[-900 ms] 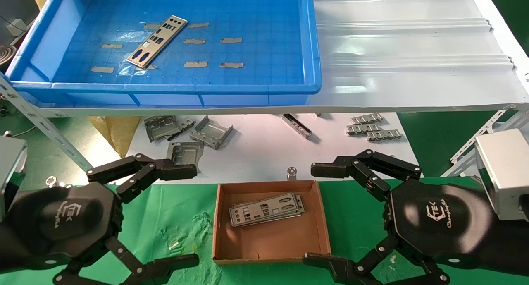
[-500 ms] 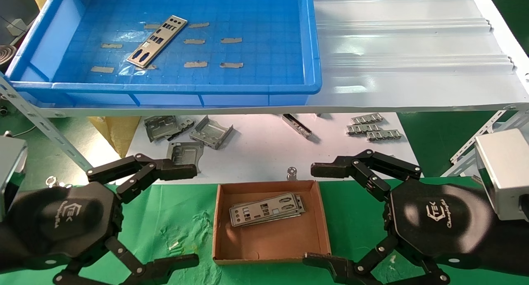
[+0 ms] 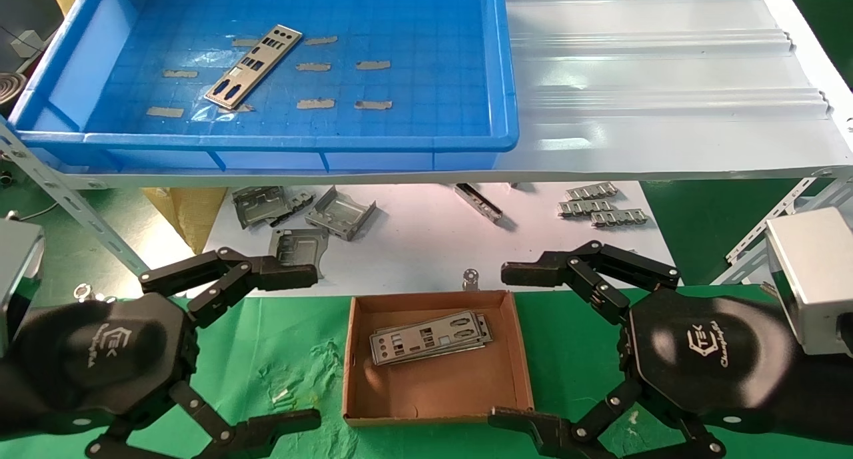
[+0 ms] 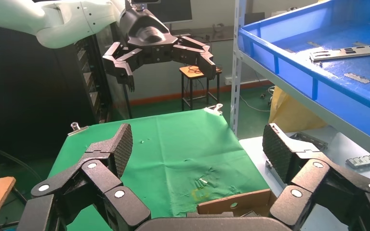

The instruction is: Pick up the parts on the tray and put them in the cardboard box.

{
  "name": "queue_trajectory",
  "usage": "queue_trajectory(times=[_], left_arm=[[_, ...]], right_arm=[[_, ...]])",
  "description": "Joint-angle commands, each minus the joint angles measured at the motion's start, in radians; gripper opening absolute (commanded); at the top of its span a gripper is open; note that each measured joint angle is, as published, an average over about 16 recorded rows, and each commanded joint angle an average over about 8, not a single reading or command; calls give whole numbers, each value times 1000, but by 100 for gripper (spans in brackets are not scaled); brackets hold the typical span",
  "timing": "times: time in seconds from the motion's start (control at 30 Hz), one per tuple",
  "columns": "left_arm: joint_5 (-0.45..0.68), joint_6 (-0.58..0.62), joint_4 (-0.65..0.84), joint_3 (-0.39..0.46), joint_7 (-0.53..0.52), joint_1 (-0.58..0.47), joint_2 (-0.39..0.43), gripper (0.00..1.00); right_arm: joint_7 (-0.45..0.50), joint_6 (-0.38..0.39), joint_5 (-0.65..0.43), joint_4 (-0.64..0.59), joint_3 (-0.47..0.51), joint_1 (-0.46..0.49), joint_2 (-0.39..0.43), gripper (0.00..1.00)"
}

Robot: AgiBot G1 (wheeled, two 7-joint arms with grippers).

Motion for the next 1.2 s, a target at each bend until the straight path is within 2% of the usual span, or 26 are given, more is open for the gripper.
queue_trajectory(times=[0.03, 0.73, 0.77, 1.0, 1.03, 1.2], left_arm=[[0, 0, 0, 0, 0, 0, 0, 100], [0, 0, 0, 0, 0, 0, 0, 100], [0, 0, 0, 0, 0, 0, 0, 100], [0, 0, 0, 0, 0, 0, 0, 100], [0, 0, 0, 0, 0, 0, 0, 100], [0, 0, 0, 0, 0, 0, 0, 100]], right_arm=[[0, 0, 0, 0, 0, 0, 0, 100], [0, 0, 0, 0, 0, 0, 0, 100], [0, 0, 0, 0, 0, 0, 0, 91], [0, 0, 0, 0, 0, 0, 0, 3], [0, 0, 0, 0, 0, 0, 0, 0], [0, 0, 0, 0, 0, 0, 0, 0]])
